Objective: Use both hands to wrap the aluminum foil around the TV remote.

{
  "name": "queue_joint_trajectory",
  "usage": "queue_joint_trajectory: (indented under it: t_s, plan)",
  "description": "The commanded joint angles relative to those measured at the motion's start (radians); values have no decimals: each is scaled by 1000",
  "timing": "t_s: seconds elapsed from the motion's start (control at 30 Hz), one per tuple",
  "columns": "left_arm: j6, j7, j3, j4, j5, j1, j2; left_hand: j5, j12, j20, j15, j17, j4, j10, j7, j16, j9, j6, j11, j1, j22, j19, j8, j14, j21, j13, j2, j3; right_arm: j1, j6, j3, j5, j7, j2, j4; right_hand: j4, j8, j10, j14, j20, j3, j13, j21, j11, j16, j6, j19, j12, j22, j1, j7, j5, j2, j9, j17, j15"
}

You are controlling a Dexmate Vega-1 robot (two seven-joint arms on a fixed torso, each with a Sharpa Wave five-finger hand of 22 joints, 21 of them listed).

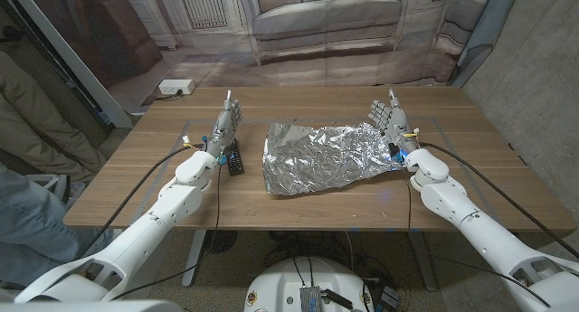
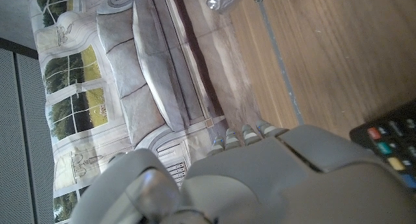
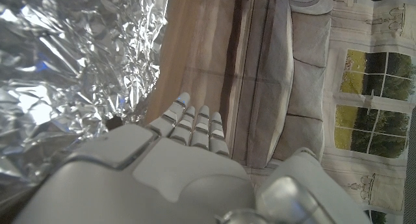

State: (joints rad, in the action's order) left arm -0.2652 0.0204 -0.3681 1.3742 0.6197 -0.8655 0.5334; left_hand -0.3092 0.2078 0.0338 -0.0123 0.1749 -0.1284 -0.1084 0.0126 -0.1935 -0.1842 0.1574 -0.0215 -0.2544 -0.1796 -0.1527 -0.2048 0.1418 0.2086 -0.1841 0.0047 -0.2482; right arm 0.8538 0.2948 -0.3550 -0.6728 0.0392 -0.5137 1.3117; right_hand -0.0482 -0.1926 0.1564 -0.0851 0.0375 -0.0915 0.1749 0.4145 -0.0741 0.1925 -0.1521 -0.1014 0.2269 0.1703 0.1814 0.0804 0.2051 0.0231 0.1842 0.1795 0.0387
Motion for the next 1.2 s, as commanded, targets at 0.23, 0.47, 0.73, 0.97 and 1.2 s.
queue_joint_trajectory:
  t_s: [0.23, 0.47, 0.73, 0.97, 1.2]
  plan:
    - [69, 181, 0, 186, -163, -50, 80, -8, 18, 56, -6, 4, 24, 41, -10, -8, -1, -41, -4, -64, -1, 18, -15, -30, 8, -1, 34, 11, 72, 63, 21, 4, -27, -5, 94, 7, -11, 26, -21, 17, -8, 6, 0, 3, 7, -27, -18, 8, 5, 16, -19, 9, -5, 2, 2, -7]
    - [142, 206, -19, 237, -251, -43, 137, -5, 24, 48, -9, 3, 48, 77, -13, -9, -2, -74, -6, -119, -1, 27, -22, -57, 6, -2, 62, 32, 114, 43, 31, 6, -65, -24, 165, 9, -12, 28, -23, 16, -10, 6, -4, 0, 6, -31, -19, 7, 5, 20, -23, 9, -8, 2, 2, -6]
    - [113, 203, -23, 200, -325, -27, 169, 12, 32, 50, -20, 3, 91, 141, -18, -15, -3, -149, -21, -212, -1, 68, -37, -121, 12, -2, 93, 62, 138, 24, 37, 0, -96, -28, 203, 11, -13, 29, -22, 12, -17, 7, -9, -4, 4, -37, -18, 6, 5, 29, -26, 11, -21, 3, 2, -5]
    - [-5, 131, -50, 81, -359, 10, 164, 23, 35, 58, -24, 3, 107, 172, -18, -18, -3, -185, -30, -245, -1, 103, -42, -158, 20, -2, 99, 71, 161, 48, 42, 14, -103, -33, 233, 14, -13, 30, -21, 11, -21, 7, -13, -3, 3, -39, -17, 5, 6, 35, -25, 12, -29, 3, 2, -4]
    - [-73, 122, -43, 79, -430, -12, 223, 37, 40, 60, -34, 4, 122, 214, -24, -20, -4, -228, -38, -274, -1, 147, -48, -196, 29, -3, 102, 76, 201, 12, 61, 20, -152, -62, 327, 16, -12, 32, -21, 10, -23, 7, -15, -3, 2, -40, -18, 5, 6, 40, -26, 12, -32, 3, 2, -3]
